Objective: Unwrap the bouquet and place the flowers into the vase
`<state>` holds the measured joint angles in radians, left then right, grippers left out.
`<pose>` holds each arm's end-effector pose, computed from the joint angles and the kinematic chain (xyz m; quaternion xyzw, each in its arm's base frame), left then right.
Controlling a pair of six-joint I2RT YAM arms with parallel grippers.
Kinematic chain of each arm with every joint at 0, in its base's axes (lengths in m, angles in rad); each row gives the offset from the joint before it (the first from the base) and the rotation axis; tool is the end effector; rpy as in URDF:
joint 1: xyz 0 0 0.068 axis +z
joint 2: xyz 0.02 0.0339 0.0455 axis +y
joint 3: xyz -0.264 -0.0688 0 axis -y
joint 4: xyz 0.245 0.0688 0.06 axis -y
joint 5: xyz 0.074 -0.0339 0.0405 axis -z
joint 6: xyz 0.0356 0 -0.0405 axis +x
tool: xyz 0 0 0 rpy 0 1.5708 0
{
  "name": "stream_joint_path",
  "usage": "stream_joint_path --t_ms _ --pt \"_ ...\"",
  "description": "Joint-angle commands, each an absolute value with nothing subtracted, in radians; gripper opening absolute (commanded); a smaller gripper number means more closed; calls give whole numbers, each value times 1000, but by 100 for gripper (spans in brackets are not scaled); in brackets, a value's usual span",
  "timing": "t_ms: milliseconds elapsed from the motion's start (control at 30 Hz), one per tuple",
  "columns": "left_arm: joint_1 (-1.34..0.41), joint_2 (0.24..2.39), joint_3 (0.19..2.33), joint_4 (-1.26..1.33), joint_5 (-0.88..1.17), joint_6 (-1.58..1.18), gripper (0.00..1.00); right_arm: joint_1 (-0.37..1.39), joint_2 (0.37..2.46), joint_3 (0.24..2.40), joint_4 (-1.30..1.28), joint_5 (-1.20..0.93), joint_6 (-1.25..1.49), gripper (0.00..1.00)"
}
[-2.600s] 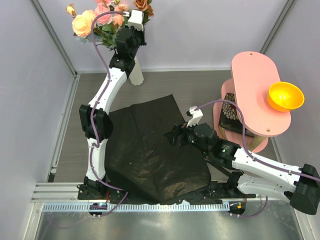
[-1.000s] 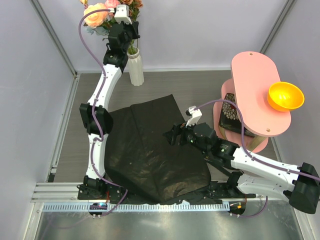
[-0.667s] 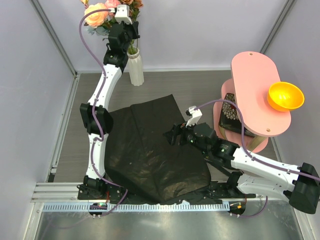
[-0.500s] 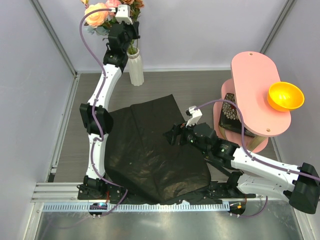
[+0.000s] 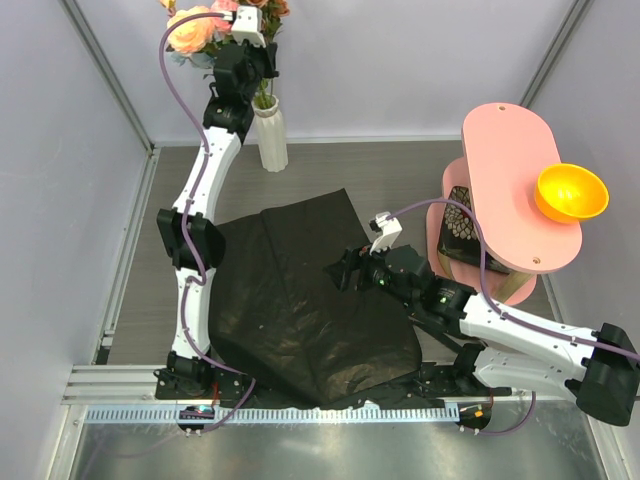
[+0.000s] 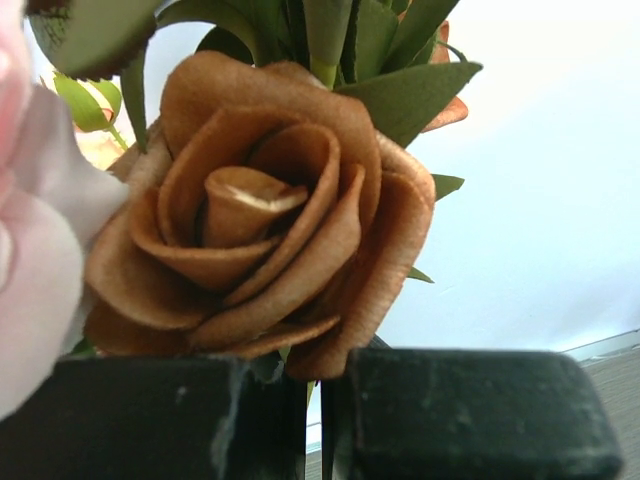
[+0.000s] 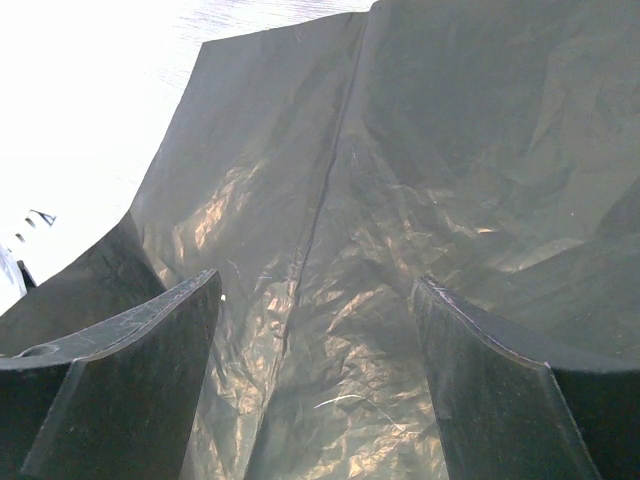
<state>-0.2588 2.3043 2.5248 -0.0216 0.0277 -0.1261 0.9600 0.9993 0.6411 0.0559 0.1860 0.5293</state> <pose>0.5122 -0.1366 0.4434 0.0527 0.6312 -0.1566 0.7578 0.1383 0.1861 0.2734 -0.1176 0.7953 0.3449 0.4845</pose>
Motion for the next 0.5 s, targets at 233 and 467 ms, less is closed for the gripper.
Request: stream_joint_path --t_ms 233,467 --pt "-255 2240 2614 -32 49 -118 0 956 1022 676 112 173 535 83" --pt "-255 2238 2592 -31 54 -129 0 959 1014 672 109 166 543 83"
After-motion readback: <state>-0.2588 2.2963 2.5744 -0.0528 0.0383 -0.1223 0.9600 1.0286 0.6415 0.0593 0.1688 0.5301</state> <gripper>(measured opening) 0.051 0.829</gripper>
